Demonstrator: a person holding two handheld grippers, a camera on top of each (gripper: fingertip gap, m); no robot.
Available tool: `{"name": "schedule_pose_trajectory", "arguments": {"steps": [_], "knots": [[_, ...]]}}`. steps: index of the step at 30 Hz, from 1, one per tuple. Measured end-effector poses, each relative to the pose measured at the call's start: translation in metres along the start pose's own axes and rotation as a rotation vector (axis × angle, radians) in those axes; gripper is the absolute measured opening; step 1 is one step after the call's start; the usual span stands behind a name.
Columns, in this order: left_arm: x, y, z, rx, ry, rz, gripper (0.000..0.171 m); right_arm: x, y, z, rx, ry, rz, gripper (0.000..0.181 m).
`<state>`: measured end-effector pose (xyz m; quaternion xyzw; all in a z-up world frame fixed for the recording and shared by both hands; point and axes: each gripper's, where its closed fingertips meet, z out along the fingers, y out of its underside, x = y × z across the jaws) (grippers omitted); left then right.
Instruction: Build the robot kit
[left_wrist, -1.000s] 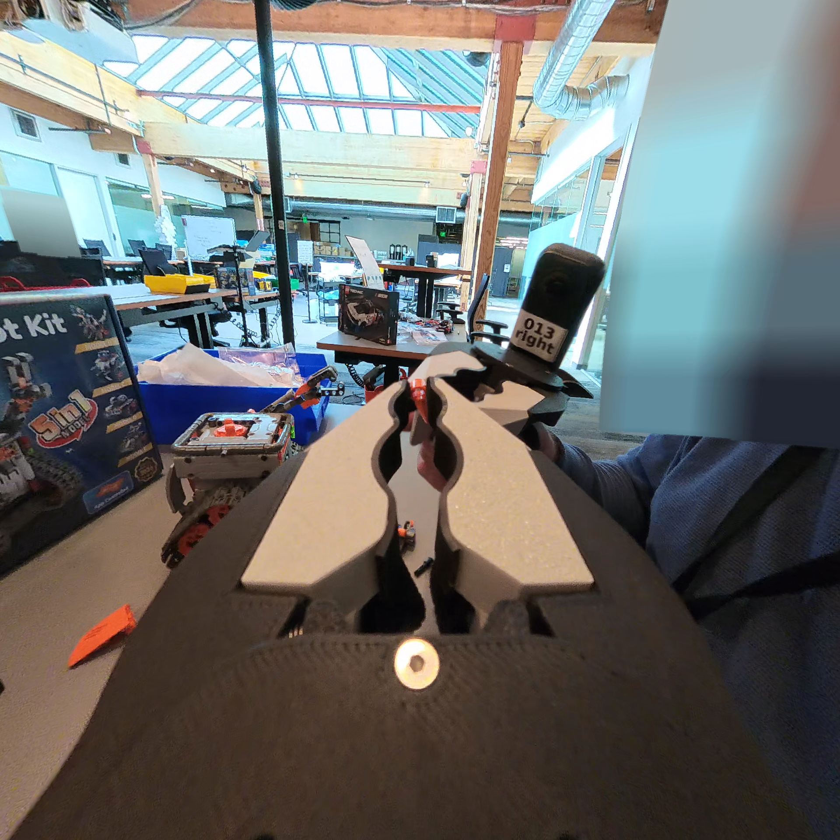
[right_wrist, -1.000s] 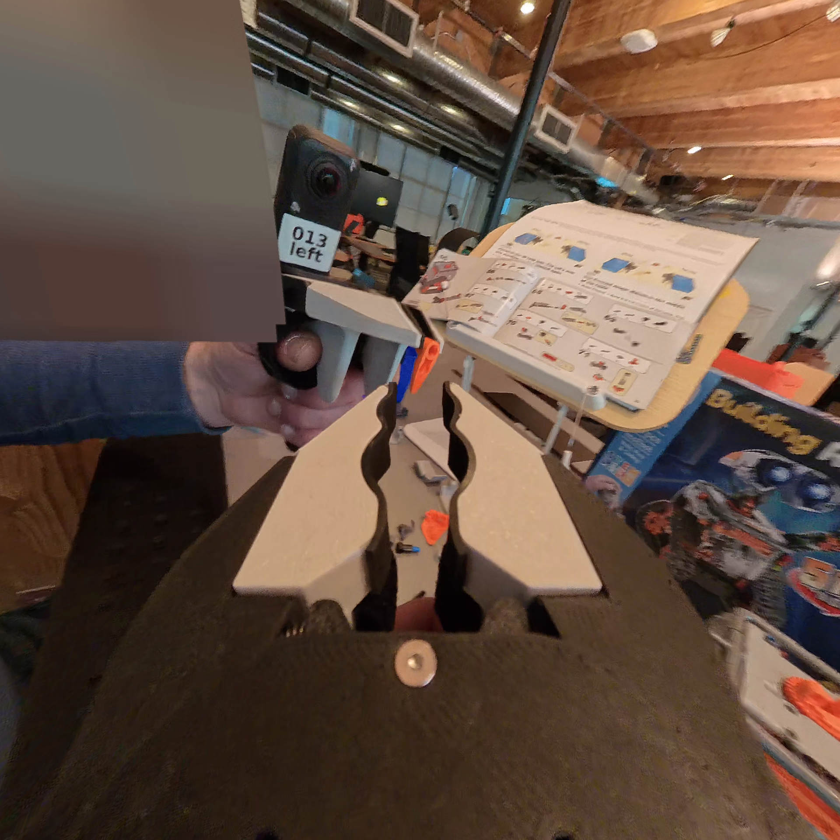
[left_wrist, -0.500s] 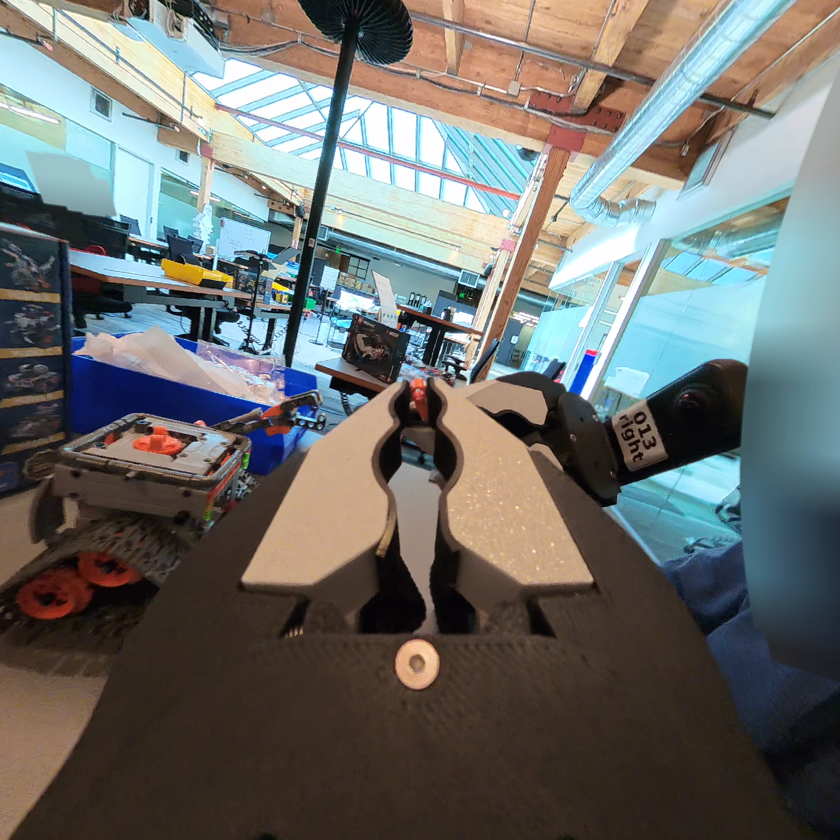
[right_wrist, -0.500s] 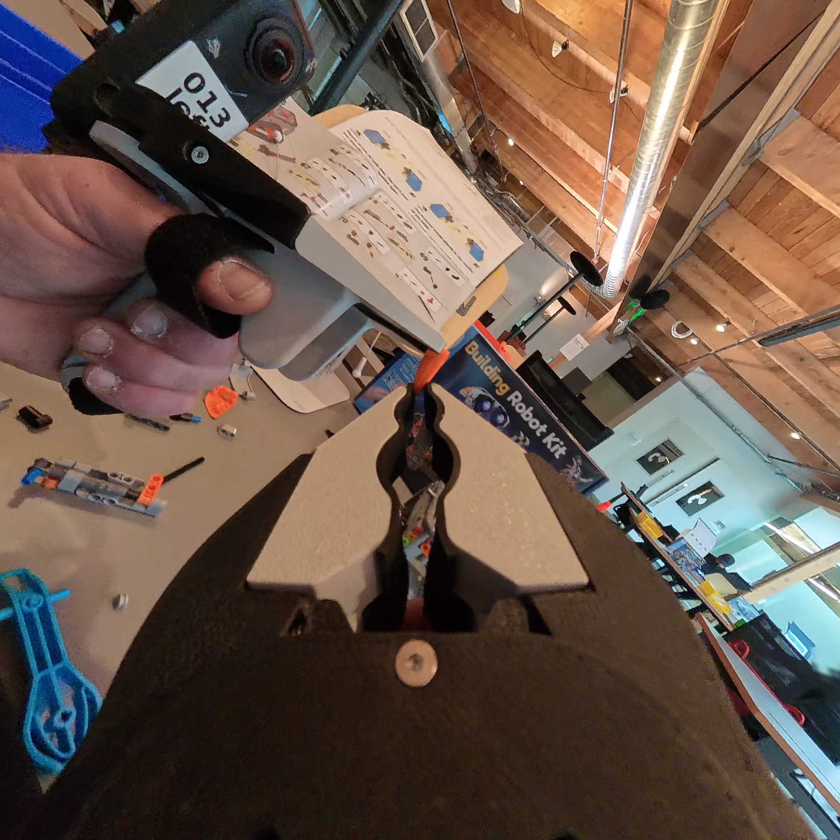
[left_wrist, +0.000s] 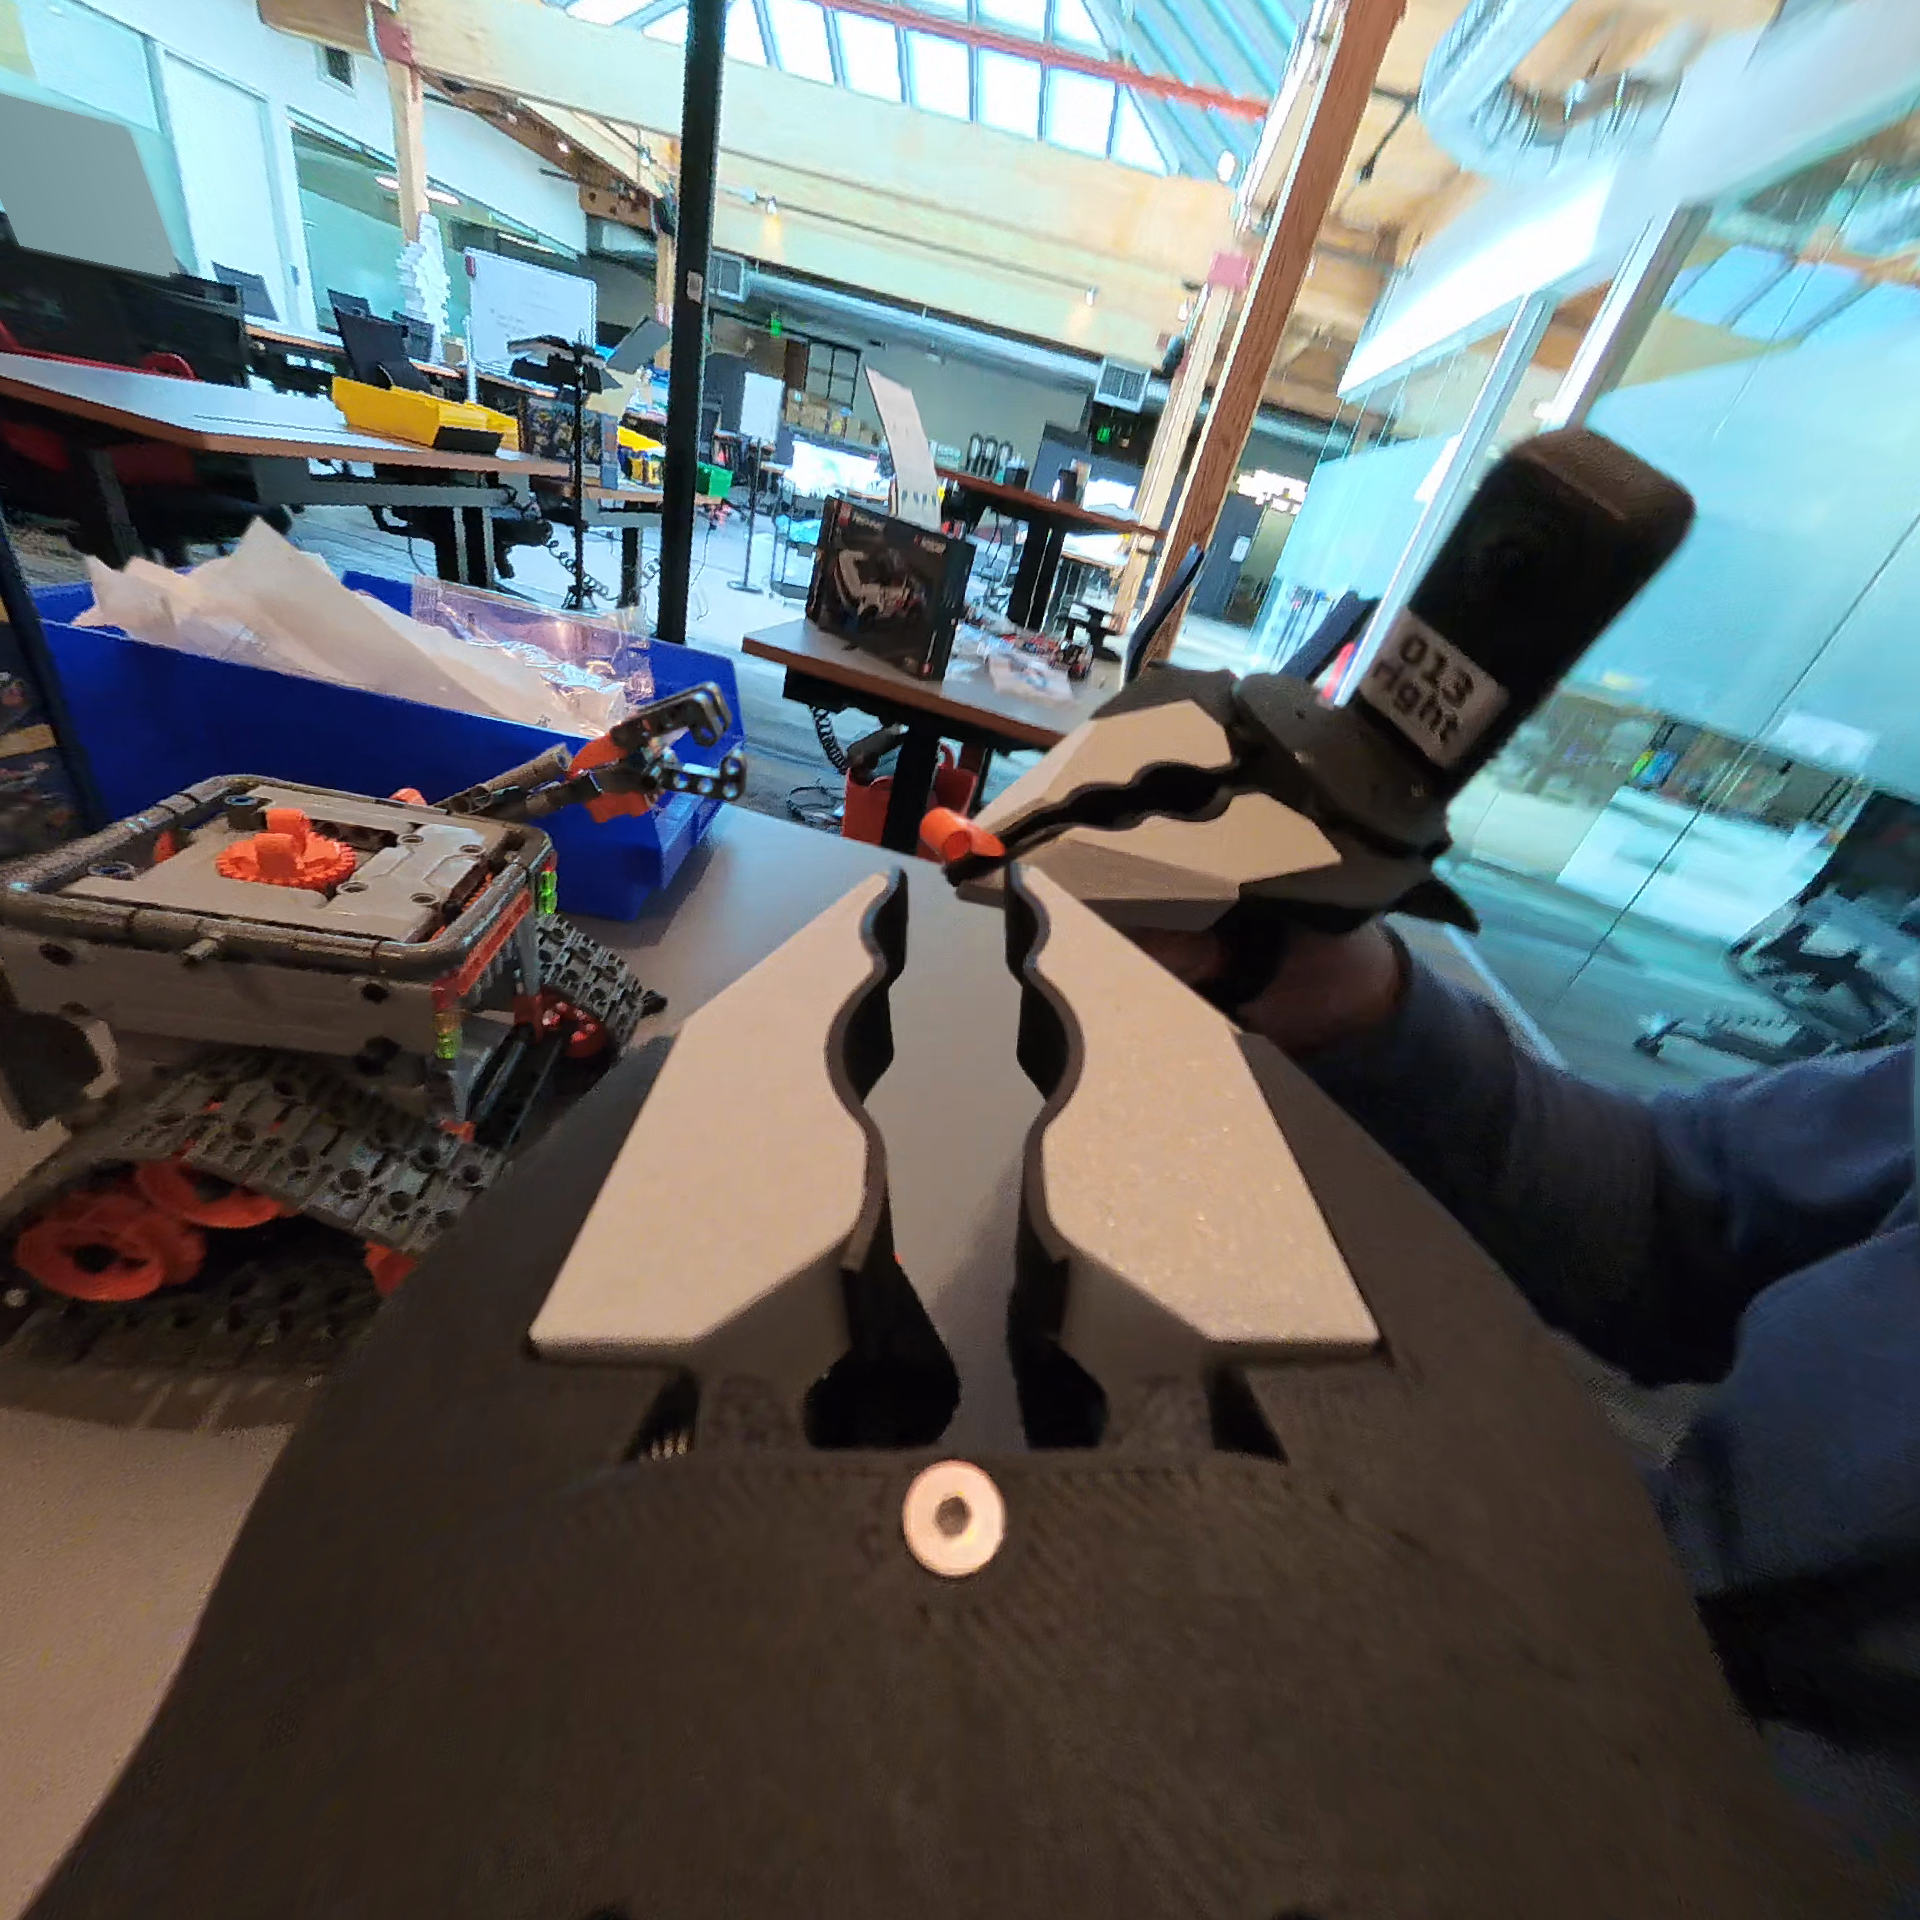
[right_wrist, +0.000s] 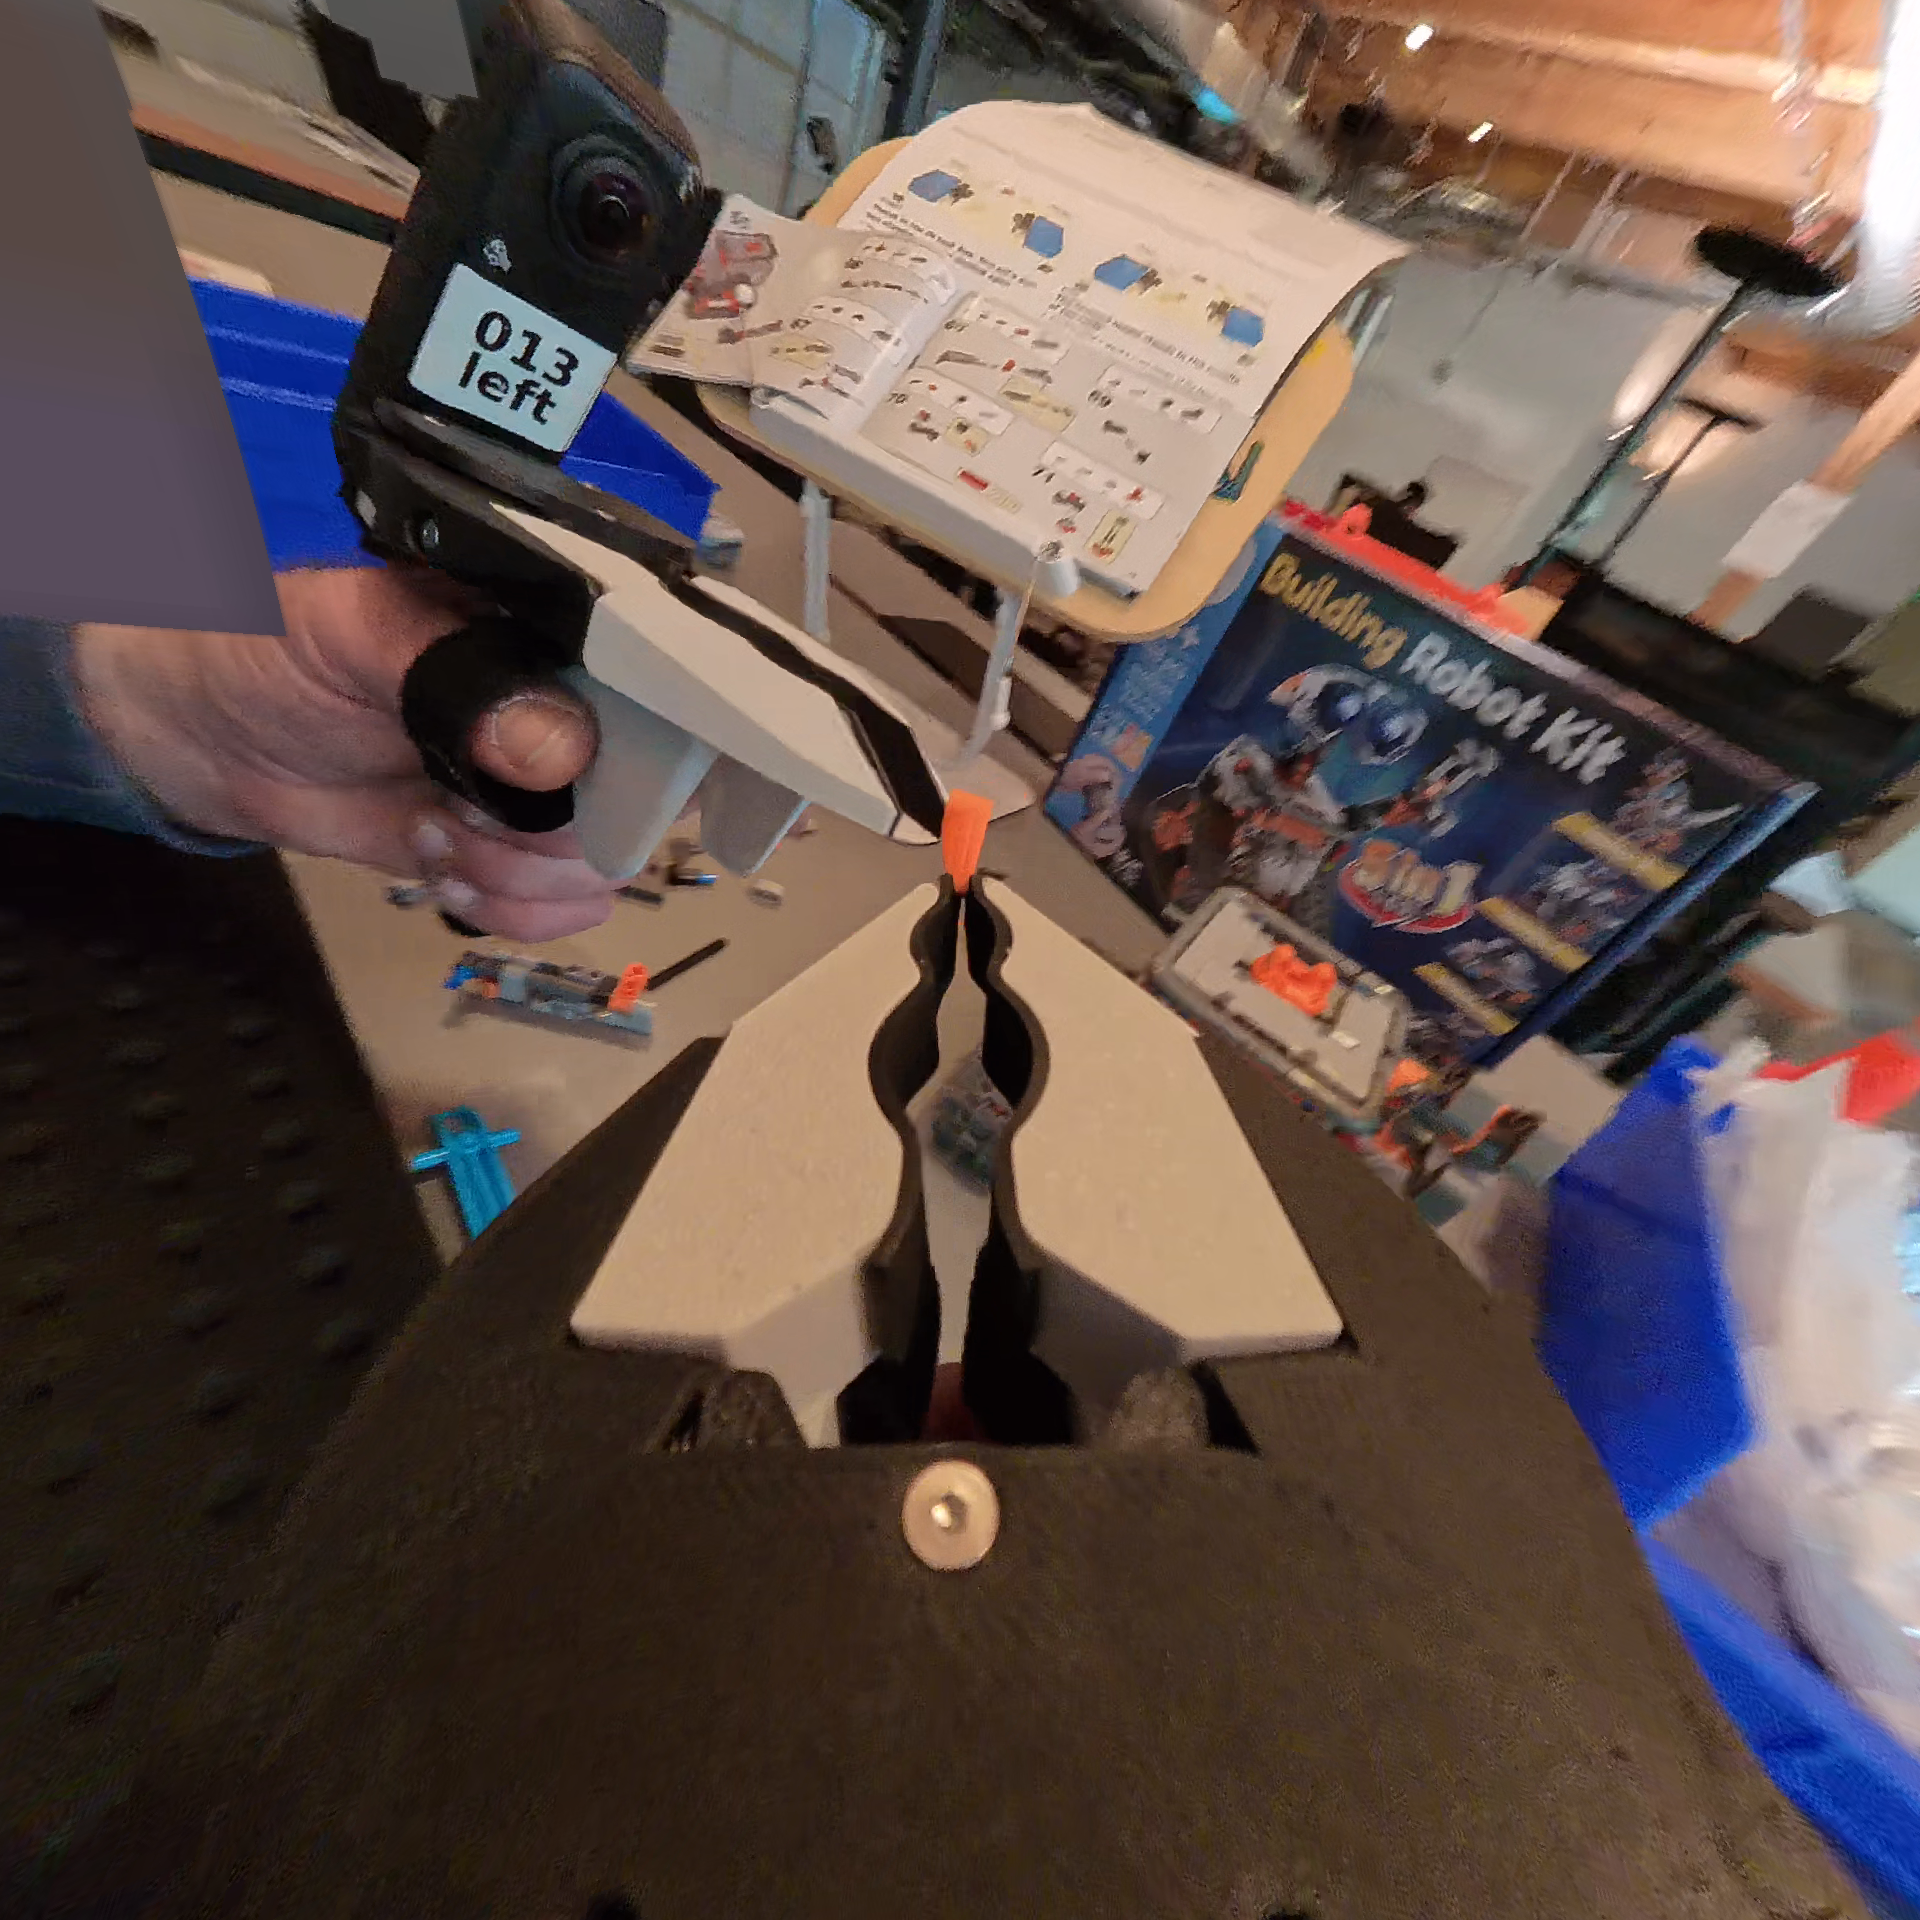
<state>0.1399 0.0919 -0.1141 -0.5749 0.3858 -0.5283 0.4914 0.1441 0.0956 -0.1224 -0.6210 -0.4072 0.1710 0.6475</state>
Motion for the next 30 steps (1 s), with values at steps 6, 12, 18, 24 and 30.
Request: {"name": "schedule_pose_trajectory", "arguments": {"steps": [6,12,18,24,30], "knots": [[-0.005,0.024,-0.009,-0.193,-0.019,0.402,0.024,-0.017,0.023,-0.008,-0.010,-0.292,0.253,0.000],[0.002,0.045,-0.007,-0.313,-0.001,0.912,0.029,-0.030,0.033,-0.015,-0.025,-0.499,0.419,0.000],[0.009,0.057,0.002,-0.318,0.007,1.112,0.014,-0.042,0.041,-0.017,-0.076,-0.592,0.485,0.000],[0.009,0.069,0.005,-0.338,0.038,1.097,0.005,-0.043,0.053,-0.015,-0.119,-0.598,0.501,0.000],[0.000,0.077,0.013,-0.386,0.058,0.820,0.005,-0.024,0.074,-0.015,-0.220,-0.334,0.082,0.012]]}}
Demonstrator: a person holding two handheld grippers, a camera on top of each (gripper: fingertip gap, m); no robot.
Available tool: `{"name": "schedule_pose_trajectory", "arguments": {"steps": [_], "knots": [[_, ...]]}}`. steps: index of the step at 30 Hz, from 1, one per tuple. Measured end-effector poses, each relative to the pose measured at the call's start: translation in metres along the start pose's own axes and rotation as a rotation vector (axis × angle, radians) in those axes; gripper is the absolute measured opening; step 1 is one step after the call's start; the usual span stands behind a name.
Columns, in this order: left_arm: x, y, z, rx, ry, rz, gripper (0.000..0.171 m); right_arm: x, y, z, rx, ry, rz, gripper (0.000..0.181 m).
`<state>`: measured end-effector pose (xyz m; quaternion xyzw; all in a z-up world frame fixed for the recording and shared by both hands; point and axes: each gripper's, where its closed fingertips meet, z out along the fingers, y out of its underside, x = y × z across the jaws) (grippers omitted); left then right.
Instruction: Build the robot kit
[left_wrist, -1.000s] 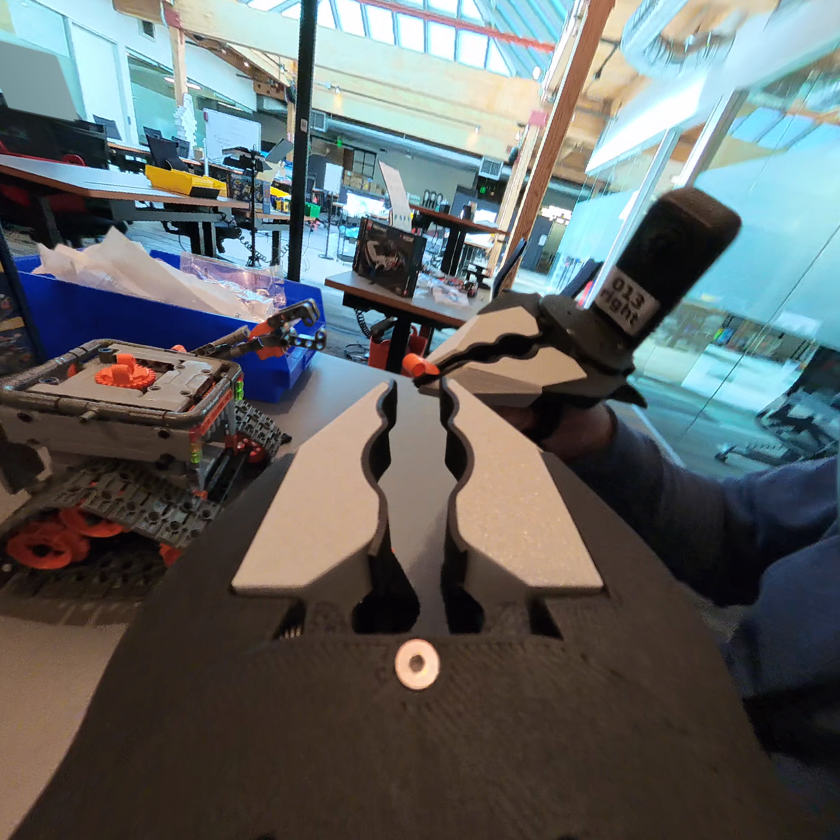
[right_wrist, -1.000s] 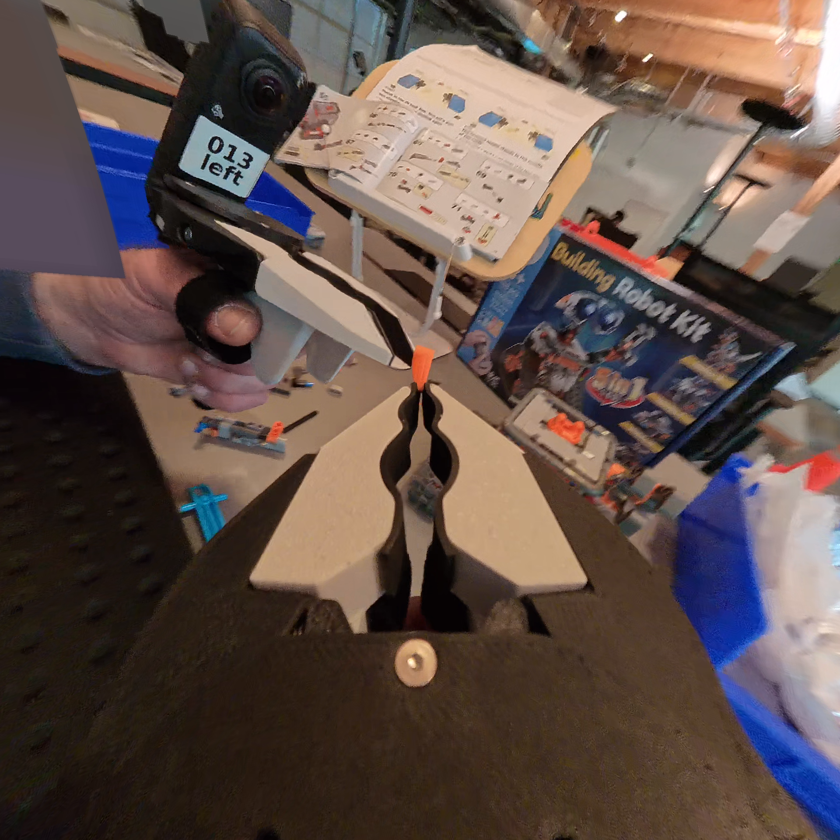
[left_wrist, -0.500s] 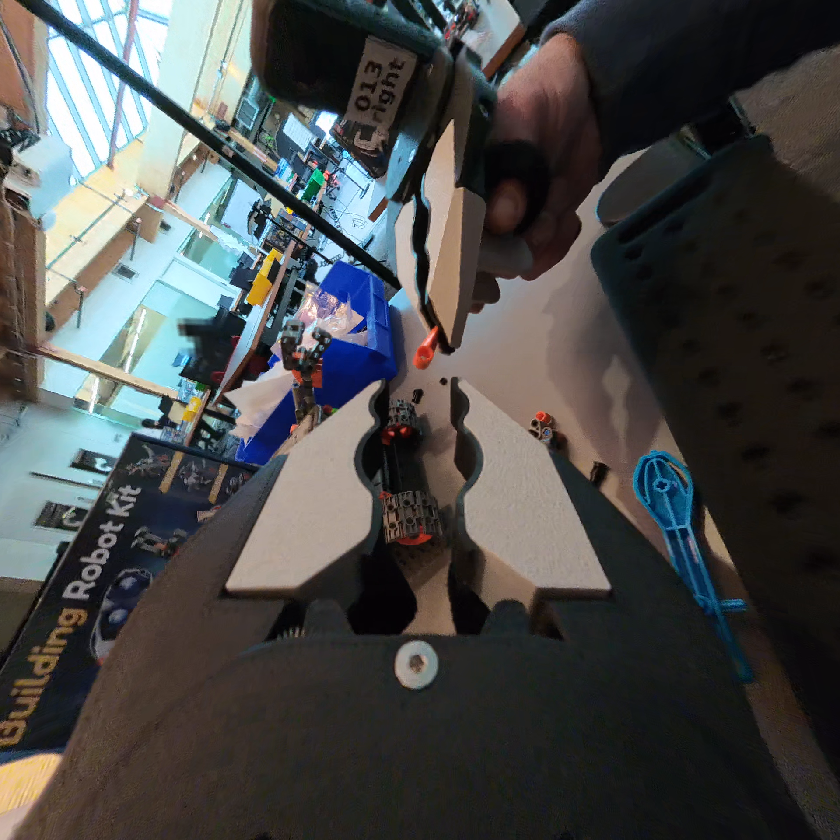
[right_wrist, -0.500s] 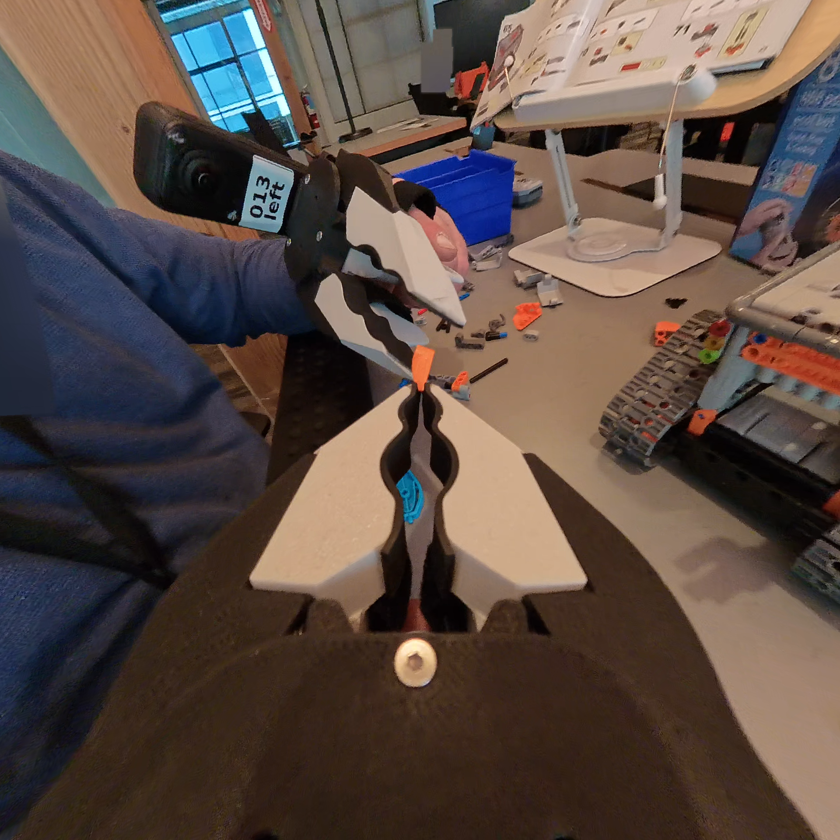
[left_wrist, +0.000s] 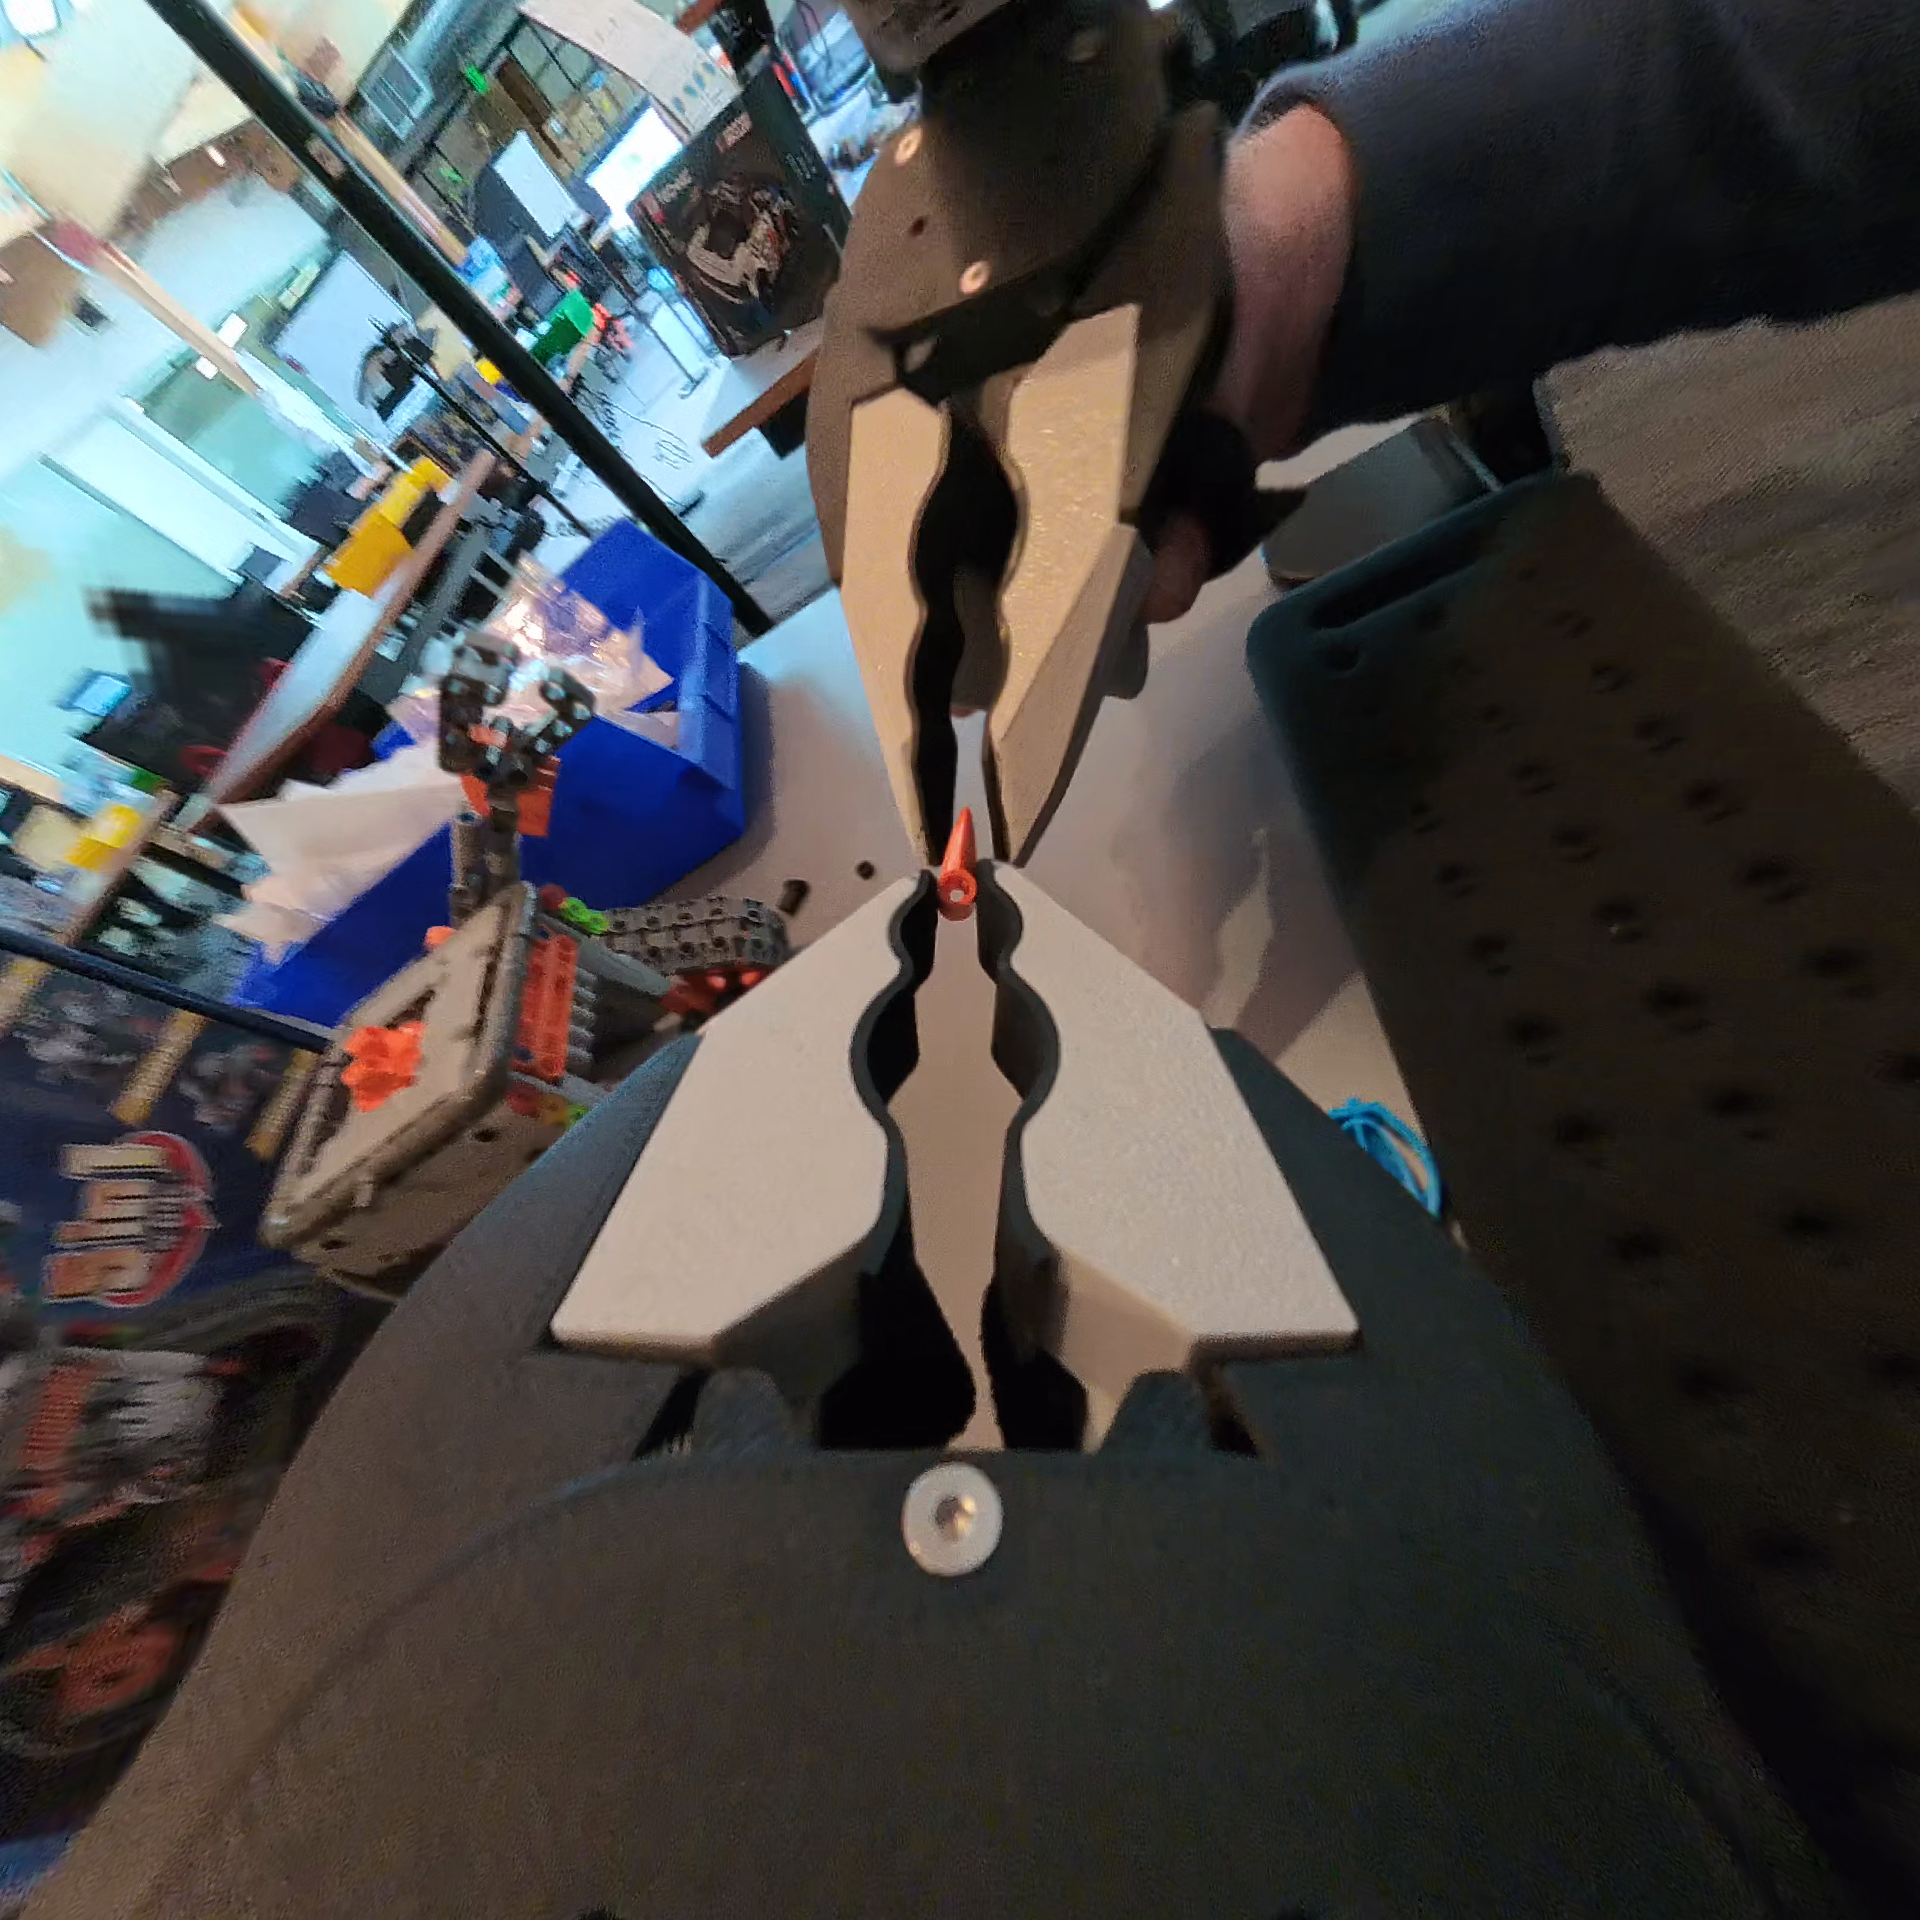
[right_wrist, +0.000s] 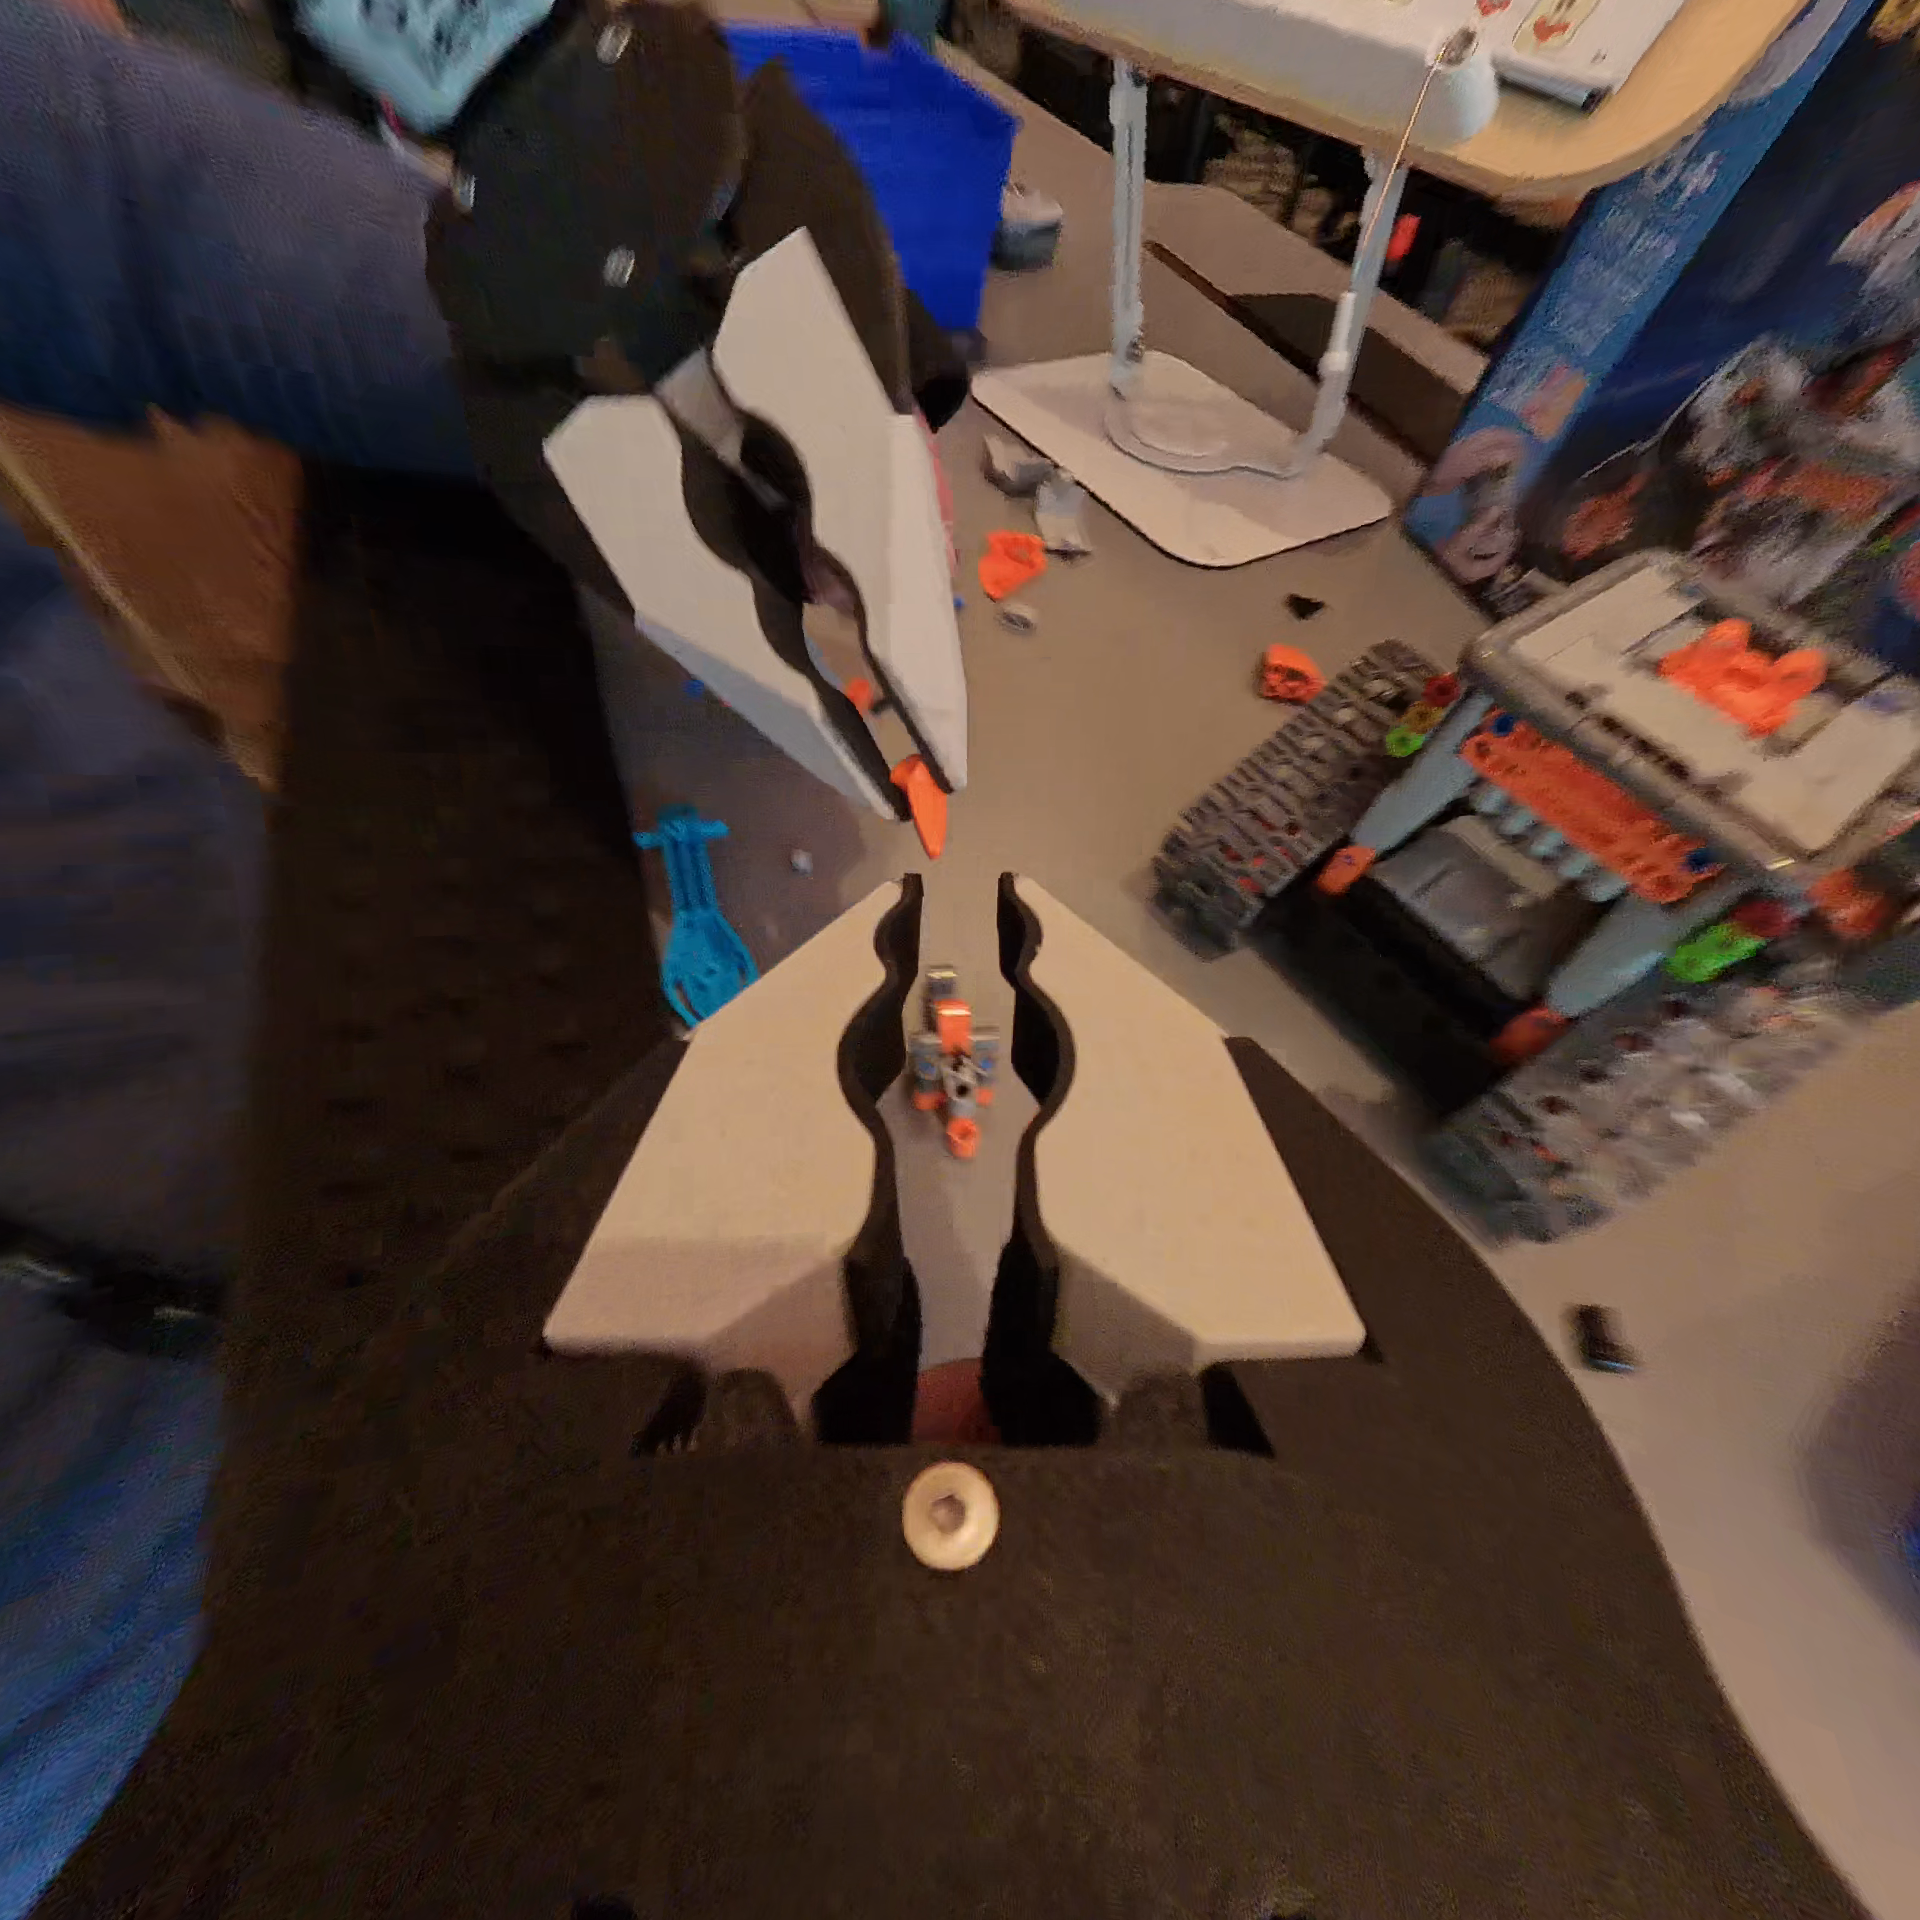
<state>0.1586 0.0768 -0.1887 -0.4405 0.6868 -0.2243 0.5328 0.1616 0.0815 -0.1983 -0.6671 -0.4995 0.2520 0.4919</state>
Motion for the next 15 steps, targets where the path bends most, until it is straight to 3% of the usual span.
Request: {"name": "schedule_pose_trajectory", "arguments": {"steps": [3,6,11,15], "knots": [[0.004,0.003,0.007,0.003,0.067,-0.126,0.005,0.000,0.007,0.000,-0.074,0.108,-0.241,0.010],[0.009,0.005,0.013,-0.004,0.104,-0.164,0.005,-0.001,0.010,0.003,-0.106,0.152,-0.325,0.004],[0.011,0.011,0.016,-0.021,0.131,-0.220,0.005,-0.003,0.011,0.003,-0.098,0.158,-0.366,0.012],[0.013,0.016,0.020,-0.042,0.143,-0.218,0.005,-0.003,0.017,0.005,-0.125,0.137,-0.361,0.004]]}}
